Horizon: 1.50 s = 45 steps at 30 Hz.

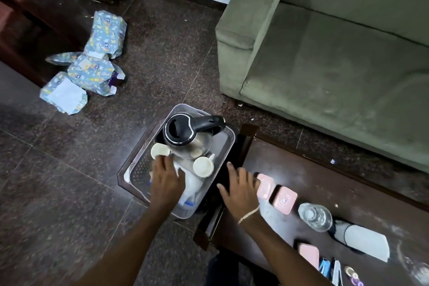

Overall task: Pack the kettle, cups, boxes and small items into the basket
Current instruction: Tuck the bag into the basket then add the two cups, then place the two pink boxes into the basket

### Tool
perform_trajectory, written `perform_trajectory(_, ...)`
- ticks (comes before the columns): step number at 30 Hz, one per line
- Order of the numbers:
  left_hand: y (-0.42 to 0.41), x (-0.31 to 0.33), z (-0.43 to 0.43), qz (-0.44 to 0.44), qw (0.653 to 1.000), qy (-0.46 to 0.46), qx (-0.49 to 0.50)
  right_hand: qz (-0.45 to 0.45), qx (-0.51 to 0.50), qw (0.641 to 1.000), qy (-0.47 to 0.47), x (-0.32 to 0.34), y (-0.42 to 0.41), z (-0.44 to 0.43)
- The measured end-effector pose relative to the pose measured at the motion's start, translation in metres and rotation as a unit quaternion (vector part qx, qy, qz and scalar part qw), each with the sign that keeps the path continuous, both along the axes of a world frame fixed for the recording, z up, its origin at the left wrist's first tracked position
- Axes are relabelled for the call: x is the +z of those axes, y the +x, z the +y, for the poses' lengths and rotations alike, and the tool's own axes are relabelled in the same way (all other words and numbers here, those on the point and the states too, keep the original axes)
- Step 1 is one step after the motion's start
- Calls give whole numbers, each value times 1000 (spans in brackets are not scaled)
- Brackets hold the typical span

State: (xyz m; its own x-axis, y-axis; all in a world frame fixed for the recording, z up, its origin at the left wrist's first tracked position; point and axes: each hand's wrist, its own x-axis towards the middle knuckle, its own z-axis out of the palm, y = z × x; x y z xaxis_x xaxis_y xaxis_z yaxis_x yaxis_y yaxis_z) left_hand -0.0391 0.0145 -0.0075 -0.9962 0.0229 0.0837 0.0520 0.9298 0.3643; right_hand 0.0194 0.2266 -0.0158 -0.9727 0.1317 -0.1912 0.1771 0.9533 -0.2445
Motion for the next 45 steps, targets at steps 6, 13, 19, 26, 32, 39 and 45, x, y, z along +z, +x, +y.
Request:
perform_trajectory(6,46,-6,104,-9,976,55,-211,-61,-41,996,41,-14,48,88)
perform_trajectory(13,50,-58,200,-210,920,-102,-314,-146,-17,987,57,-52,75,154)
perform_trajectory(19,50,-103,232,-297,884,-156,-325,-180,2,982,56,-83,84,174)
perform_trajectory(26,57,-122,236,-295,889,-122,-328,-177,5,983,56,-92,90,173)
perform_trajectory(32,65,-97,215,-256,893,-83,-360,-146,14,988,45,-64,95,167)
perform_trajectory(39,63,3,128,-171,939,11,-300,-87,26,996,-3,21,79,101)
perform_trajectory(45,43,57,13,-212,949,-12,-233,-44,83,994,-58,71,51,5)
